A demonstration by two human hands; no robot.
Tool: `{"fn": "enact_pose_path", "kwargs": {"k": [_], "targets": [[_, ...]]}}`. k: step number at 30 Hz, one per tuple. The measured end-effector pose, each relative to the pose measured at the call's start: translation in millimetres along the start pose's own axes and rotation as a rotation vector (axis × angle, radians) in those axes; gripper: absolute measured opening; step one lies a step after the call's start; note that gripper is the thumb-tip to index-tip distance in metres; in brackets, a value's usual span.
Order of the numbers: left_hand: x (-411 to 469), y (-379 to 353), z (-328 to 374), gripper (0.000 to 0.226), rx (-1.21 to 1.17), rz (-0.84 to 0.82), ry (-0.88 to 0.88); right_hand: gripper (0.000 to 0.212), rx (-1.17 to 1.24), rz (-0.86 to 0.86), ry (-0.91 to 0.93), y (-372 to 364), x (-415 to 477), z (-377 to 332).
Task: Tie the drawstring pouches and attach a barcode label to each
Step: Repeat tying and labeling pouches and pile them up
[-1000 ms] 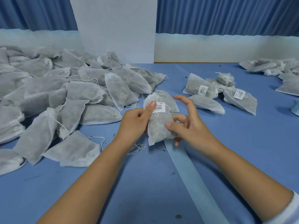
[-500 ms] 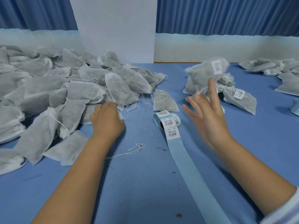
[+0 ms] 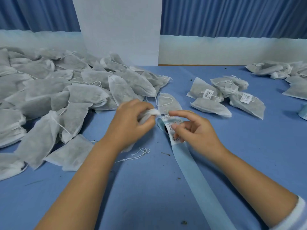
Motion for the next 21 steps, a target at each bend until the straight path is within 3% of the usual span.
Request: {"fn": "enact_pose_path", "kwargs": {"k": [4, 9, 12, 16, 18, 21], "targets": [[-0.1, -10.5, 25.2, 0.026, -0.023, -0.048, -0.168, 0.058, 0.113, -0.139, -0.043, -13.4, -3.5, 4.3], [0.2, -8.1, 27.3, 0.033, -0.018, -0.047, -0.16, 0.027, 0.168, -0.099, -0.114, -12.7, -0.3, 8.5], [1.4, -2.6, 23.1, 0.031, 0.014, -0.046, -0.124, 0.009, 0.126, -0.069, -0.128, -6.7, 1.2, 9.3], [-2.7, -8.5, 11.3, 0.017, -0.042, -0.194, 0.016, 0.011, 0.065, -0.065, -0.054, -3.1, -0.2, 4.2], [-7.0, -19.5, 8.7, 0.004, -0.168, -0.339, 0.105, 0.012, 0.016, -0.012, 0.019, -1.2, -1.7, -0.2], [-14.3, -29.0, 13.6, 0.009, -0.45, -0.46, 0.209, 0.011, -0.096, 0.101, 0.143, 5.1, -4.5, -8.6]]}}
Point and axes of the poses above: each hand's wrist, its own x-axis towards the middle knuckle, its own y-axis out of the back of the hand, z = x × y, the point moved 7 cm from there along x, towards the middle knuckle, and after that the axes turned 8 degrees about -y, right-handed, at the moved point
